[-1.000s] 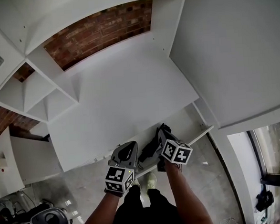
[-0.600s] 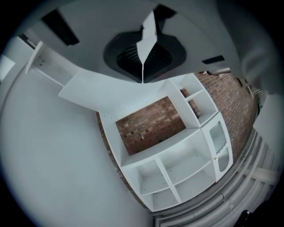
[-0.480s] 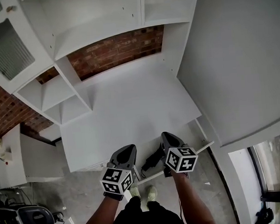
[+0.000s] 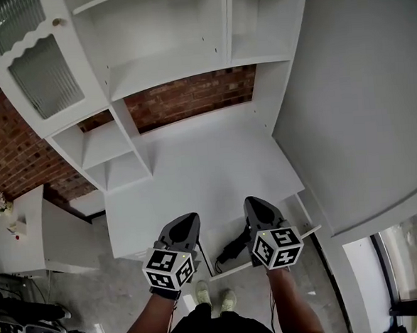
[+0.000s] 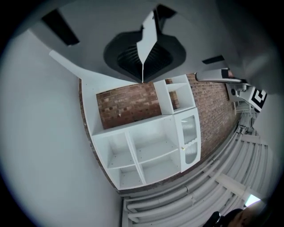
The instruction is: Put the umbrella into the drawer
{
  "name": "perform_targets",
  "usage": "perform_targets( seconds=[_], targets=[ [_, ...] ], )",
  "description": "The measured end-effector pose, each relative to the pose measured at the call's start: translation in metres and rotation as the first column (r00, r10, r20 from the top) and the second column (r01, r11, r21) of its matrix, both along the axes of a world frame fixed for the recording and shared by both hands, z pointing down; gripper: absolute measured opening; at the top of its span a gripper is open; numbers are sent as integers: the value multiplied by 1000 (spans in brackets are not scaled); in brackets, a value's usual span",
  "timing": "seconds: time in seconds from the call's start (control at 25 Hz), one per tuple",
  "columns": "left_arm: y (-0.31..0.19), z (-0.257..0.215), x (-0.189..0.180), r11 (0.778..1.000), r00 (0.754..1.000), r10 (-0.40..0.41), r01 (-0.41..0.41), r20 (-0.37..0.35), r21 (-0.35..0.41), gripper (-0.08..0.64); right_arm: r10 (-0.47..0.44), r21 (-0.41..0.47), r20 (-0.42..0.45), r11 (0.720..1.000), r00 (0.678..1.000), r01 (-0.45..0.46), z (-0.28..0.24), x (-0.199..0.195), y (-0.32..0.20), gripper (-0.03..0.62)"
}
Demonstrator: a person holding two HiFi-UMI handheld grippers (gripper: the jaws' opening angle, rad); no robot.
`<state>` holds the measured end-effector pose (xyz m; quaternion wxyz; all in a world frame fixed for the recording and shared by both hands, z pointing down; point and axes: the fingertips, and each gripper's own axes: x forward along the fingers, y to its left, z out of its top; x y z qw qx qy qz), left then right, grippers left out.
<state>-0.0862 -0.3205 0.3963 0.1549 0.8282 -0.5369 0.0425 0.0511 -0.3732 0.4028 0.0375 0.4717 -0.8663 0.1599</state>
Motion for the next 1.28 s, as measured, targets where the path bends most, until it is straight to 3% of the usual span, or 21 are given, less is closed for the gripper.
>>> perform_targets(
  seconds=[0.68, 1.28],
  targets=[
    [13, -101, -36, 980, 995, -100, 97, 12, 171, 6, -31, 237, -45, 971, 998, 41, -110, -9, 18, 8],
    [24, -140, -40, 963, 992, -127, 120, 12, 241, 6, -27, 303, -48, 952, 998, 40, -149, -1, 26, 5]
  ],
)
